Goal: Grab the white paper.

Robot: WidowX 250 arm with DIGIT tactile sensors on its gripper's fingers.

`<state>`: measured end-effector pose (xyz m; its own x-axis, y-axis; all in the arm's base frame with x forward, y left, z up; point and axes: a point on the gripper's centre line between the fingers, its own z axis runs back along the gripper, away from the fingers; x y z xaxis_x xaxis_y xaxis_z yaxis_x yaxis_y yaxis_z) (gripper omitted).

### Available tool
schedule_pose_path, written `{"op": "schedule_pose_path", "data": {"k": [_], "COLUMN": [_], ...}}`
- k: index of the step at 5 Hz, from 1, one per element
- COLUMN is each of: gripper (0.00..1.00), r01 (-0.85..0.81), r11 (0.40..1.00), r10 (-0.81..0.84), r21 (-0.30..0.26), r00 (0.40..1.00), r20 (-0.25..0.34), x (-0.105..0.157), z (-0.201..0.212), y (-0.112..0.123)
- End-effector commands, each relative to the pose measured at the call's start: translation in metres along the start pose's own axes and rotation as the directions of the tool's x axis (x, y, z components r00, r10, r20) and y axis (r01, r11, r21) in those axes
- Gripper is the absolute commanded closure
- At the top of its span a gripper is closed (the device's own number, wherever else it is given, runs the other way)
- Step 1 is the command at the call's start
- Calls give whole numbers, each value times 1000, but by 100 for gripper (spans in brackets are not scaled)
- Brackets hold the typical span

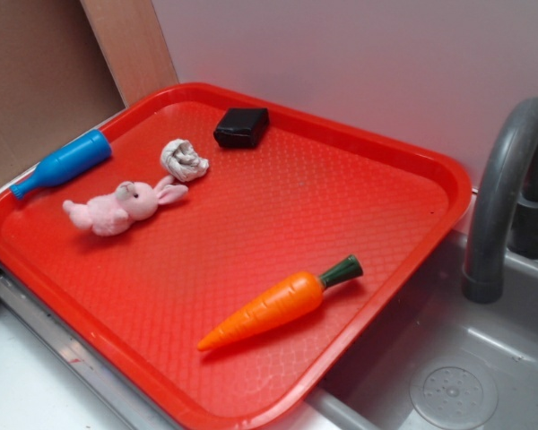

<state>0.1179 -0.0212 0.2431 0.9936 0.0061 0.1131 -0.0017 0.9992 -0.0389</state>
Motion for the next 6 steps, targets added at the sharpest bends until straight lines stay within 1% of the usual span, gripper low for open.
{"op": "schedule_pose_path", "data": {"k": [1,2,5,6], "gripper": [0,0,0,0], "r01": [0,-13,-13,-27], "r11": [1000,1000,1000,999], "r10": [0,13,13,26], "r21": [0,-25,-25,-21], "r00": [1000,1000,1000,999], "r20": [0,-5,-5,-47], "x": [0,18,18,41], "z": [0,-1,-1,-30], "y": [0,6,6,-2]}}
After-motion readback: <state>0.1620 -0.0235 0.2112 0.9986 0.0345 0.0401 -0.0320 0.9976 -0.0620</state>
